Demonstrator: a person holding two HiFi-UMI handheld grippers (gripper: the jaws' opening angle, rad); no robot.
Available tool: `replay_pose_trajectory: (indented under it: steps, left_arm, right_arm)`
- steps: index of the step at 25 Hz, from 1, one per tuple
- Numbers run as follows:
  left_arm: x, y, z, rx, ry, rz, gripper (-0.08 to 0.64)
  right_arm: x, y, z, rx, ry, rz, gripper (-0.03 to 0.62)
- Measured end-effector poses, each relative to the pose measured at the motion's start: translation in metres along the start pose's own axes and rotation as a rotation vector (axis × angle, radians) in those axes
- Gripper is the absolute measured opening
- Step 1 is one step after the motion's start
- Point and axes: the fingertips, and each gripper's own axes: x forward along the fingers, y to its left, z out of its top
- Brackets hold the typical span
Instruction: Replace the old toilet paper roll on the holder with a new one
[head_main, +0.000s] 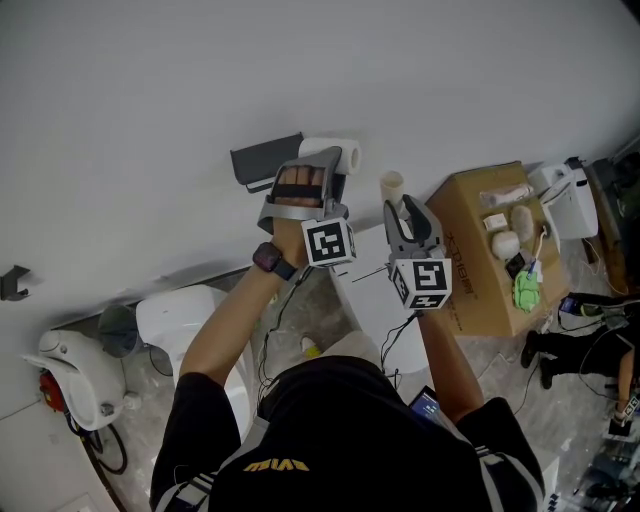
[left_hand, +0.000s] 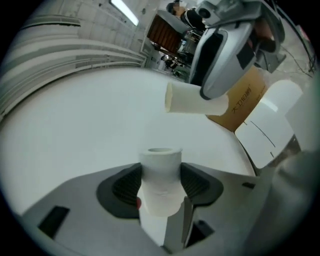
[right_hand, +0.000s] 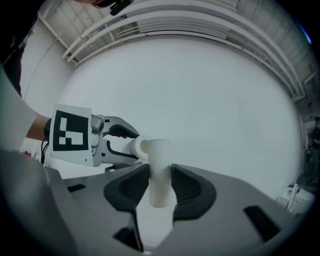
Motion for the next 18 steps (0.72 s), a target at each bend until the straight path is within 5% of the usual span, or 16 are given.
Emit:
replay_pose_trajectory:
  steps: [18]
  left_arm:
    - [0.001,-0.065,0.02,-0.007,-0.05,-0.117,0.253]
  right_arm:
    - [0.0,-0.007,-0.011,-0.012,0.023,-0.044,0.138]
